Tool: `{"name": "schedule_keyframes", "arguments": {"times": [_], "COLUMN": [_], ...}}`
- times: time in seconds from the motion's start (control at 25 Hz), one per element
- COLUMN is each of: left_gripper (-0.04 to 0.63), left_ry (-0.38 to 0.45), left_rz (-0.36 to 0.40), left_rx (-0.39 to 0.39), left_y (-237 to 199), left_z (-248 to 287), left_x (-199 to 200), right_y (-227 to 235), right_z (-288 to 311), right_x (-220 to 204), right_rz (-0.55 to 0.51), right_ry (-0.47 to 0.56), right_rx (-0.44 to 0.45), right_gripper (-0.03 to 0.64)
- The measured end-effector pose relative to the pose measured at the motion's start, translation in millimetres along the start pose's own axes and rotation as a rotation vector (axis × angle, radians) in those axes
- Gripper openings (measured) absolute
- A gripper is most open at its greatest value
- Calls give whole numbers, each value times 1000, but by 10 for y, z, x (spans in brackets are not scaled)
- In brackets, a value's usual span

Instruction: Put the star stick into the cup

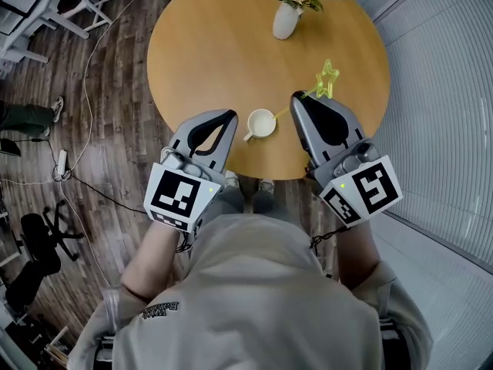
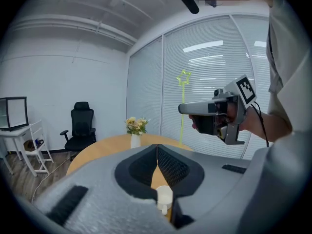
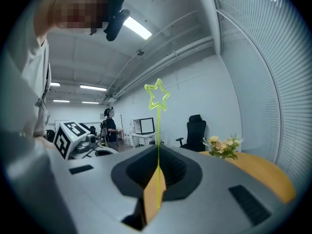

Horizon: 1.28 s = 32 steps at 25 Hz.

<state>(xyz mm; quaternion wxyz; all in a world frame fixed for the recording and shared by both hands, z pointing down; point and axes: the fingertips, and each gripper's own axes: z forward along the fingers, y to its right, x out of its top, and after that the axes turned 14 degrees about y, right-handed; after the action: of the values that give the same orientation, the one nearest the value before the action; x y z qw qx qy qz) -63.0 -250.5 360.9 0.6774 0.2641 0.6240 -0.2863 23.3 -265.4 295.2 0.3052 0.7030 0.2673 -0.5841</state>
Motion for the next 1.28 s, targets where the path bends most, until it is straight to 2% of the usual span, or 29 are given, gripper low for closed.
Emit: {"name": "schedule_keyframes", "arguments": {"times": [0.24,0.4,0.96,1.28], "left_gripper": [23,23,23,23], "left_ry": [-48,-70,-152,-196], "left_rz": [-12,-47,-141,-184], "left_rx": [7,0,-30,-23], "left_y": [-85,-93,-134,-136], "left_z": [111,153,334,330], "left_x": [-393,-585,-1331,-1708], "right_y": [98,183,349,444], "right_z": [69,88,129,64], "right_x": [-356,-641,-1814,-2257], "right_rz": [58,87,137,170], "right_ry": [-28,-55,-201,-229], "right_rx": [-19,-53,-104,-162], "right_gripper": [31,31,31,31]}}
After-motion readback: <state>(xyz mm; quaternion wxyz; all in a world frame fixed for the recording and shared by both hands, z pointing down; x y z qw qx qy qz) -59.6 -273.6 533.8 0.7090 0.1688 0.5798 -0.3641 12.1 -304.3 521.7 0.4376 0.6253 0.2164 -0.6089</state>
